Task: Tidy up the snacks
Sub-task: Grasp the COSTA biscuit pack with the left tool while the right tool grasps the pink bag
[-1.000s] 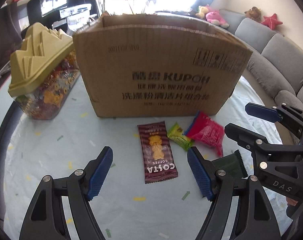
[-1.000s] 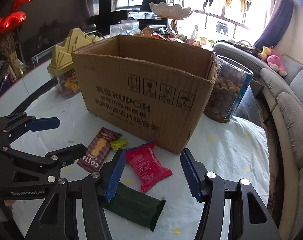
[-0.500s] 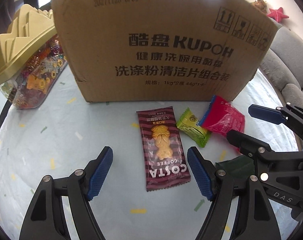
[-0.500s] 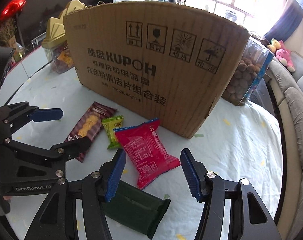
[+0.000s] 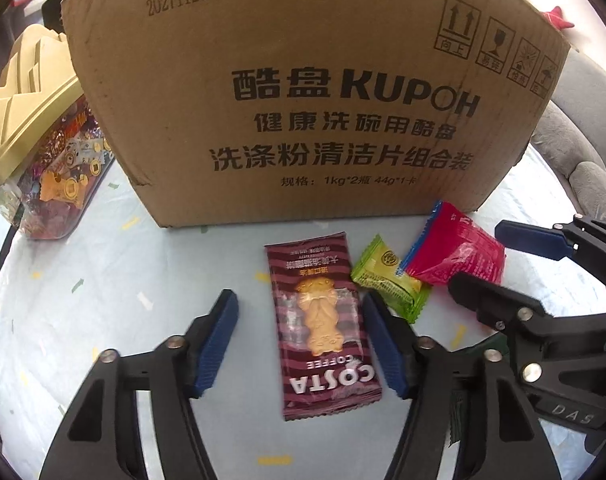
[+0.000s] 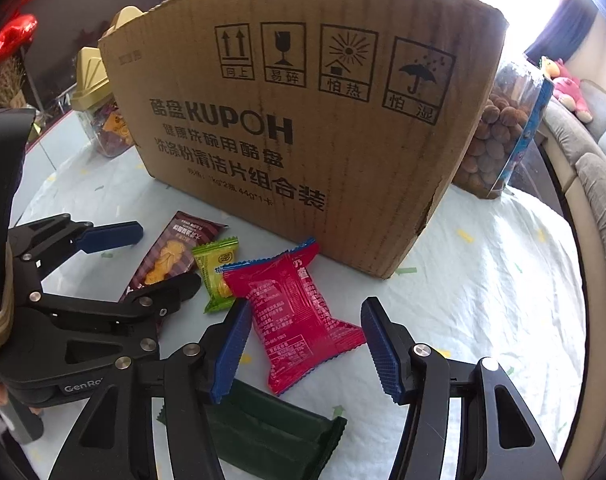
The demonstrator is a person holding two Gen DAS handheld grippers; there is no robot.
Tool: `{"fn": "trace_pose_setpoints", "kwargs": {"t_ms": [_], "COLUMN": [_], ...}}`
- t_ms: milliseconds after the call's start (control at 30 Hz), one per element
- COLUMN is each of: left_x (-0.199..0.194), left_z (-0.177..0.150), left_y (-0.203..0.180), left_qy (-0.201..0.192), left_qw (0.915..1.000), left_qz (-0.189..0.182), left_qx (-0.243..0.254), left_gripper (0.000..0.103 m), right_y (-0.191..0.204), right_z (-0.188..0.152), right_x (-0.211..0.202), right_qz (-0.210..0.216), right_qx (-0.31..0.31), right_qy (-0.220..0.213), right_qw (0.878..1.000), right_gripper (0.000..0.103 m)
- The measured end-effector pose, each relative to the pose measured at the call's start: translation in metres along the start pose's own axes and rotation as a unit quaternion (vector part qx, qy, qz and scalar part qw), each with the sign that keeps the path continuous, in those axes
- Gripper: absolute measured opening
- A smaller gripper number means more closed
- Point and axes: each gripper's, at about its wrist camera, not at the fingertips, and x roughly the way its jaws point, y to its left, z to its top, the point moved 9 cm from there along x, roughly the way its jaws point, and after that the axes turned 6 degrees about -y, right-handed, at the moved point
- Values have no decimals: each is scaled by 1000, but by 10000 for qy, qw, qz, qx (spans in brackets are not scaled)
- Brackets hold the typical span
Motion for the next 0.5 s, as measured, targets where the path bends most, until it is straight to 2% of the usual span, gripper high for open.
{"fn": "trace_pose_setpoints", "kwargs": {"t_ms": [67,233,333,500], "left_x": [-1,-6,-11,-29], "left_z": [5,6,3,-2], "left_y": [-6,-13,-14,-8], "left_qy": [-26,-1,32,-26], "left_qw": [10000,9999,9998,9996], "left_qz": [-28,-105,-165,-274], "left_qx": [51,72,70,8], "left_gripper": [45,38,37,36], "right_y": [2,7,8,11], "right_z": [0,-1,-1,-1], "right_x": [1,-1,-3,-7], "right_qz": [21,-1,-35,-73], "right_qx": [1,-53,-19,12], "right_qy": [8,-4,-4,-5], "right_qw": [10000,10000,10000,10000], "right_gripper": [57,45,37,32]}}
